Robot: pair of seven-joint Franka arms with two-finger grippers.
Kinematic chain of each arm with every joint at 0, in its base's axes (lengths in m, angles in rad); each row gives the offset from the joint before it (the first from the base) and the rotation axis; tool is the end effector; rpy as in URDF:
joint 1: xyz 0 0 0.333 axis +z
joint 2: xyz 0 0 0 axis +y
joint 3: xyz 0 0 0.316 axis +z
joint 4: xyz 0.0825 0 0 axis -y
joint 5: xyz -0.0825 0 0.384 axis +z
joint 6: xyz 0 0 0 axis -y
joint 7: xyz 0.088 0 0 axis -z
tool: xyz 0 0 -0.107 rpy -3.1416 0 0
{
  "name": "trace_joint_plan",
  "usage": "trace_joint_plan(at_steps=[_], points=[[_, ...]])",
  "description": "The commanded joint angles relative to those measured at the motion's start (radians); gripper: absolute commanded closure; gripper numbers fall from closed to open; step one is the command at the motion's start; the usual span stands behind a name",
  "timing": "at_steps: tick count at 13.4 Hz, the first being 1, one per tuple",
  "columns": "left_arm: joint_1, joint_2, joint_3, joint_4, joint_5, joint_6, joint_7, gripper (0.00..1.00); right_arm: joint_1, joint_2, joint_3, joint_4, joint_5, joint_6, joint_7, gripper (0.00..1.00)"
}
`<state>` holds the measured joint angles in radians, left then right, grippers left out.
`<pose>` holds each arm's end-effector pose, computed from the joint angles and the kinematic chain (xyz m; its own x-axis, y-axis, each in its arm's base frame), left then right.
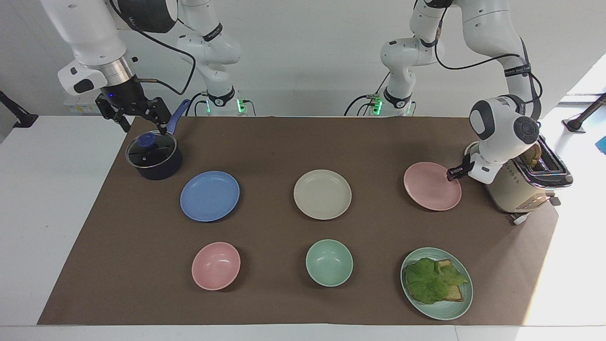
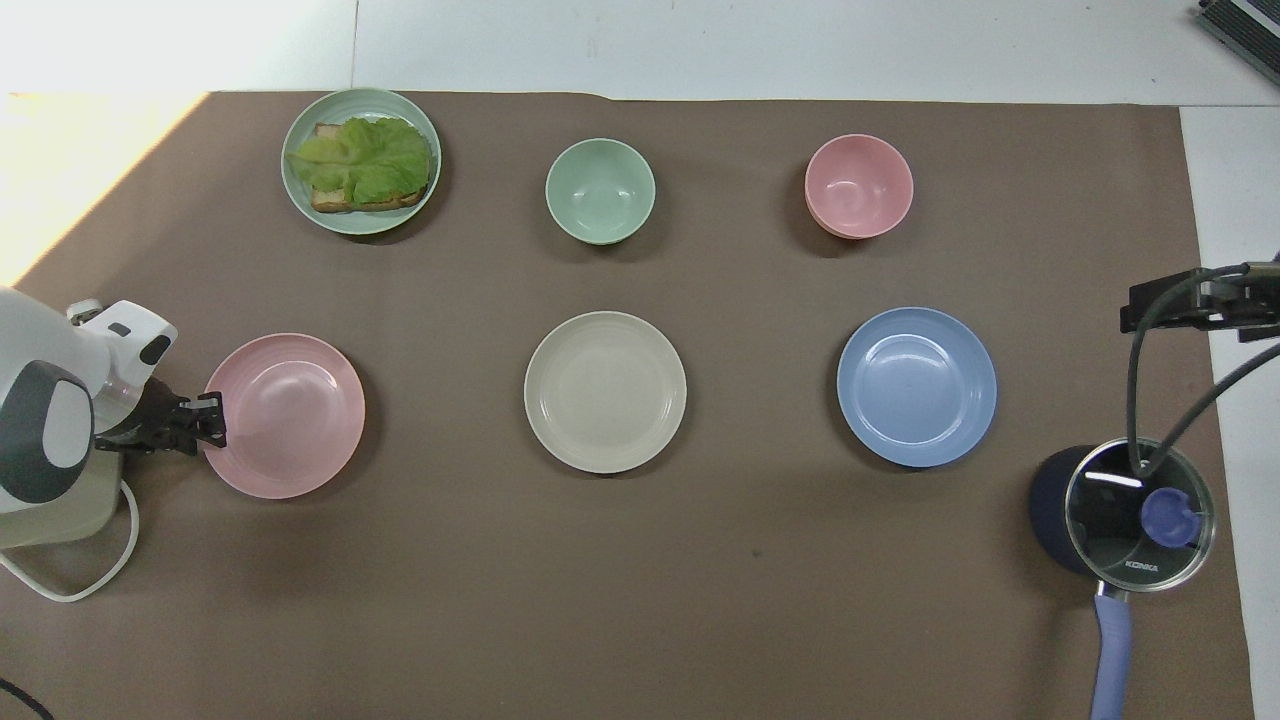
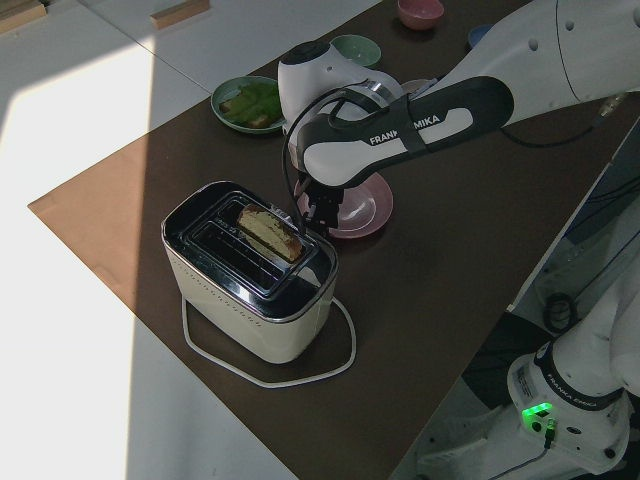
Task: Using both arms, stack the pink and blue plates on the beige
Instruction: 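Reach the left gripper to the pink plate rim and grasp it, then lift the pink plate with the left gripper onto the beige plate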
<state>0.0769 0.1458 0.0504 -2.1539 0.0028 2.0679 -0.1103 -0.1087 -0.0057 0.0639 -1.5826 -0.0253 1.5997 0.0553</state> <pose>0.5257 0.0673 0.3152 0.9459 0.2319 -0.2271 0.2301 -0.9726 -0.0346 0.5549 -0.0274 0.6247 0.9948 -0.0992 0.0242 -0.0998 -0.9947 0.0244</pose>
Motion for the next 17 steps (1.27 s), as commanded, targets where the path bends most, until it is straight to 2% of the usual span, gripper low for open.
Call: trace_joint_plan(at_steps=[1, 4, 6, 9, 13, 17], points=[[0.003, -0.014, -0.004, -0.012, -0.017, -0.006, -0.017, 1.00, -0.003, -0.010, 0.002, -0.023, 0.005, 0.029, -0.015, 0.00], [0.006, -0.009, -0.003, 0.073, -0.053, -0.142, -0.017, 1.00, -0.003, -0.011, 0.002, -0.027, 0.005, 0.029, -0.017, 0.00], [0.003, -0.009, -0.003, 0.191, -0.061, -0.308, -0.023, 1.00, -0.003, -0.013, 0.002, -0.028, 0.007, 0.029, -0.019, 0.00], [-0.029, -0.014, -0.014, 0.337, -0.167, -0.494, -0.110, 1.00, -0.012, -0.022, 0.001, -0.059, 0.012, 0.037, -0.046, 0.00], [-0.244, -0.018, -0.021, 0.339, -0.225, -0.461, -0.389, 1.00, -0.035, -0.065, -0.003, -0.190, 0.013, 0.136, -0.124, 0.00], [-0.422, -0.015, -0.021, 0.277, -0.320, -0.281, -0.482, 1.00, -0.042, -0.076, -0.004, -0.287, 0.024, 0.241, -0.140, 0.00]])
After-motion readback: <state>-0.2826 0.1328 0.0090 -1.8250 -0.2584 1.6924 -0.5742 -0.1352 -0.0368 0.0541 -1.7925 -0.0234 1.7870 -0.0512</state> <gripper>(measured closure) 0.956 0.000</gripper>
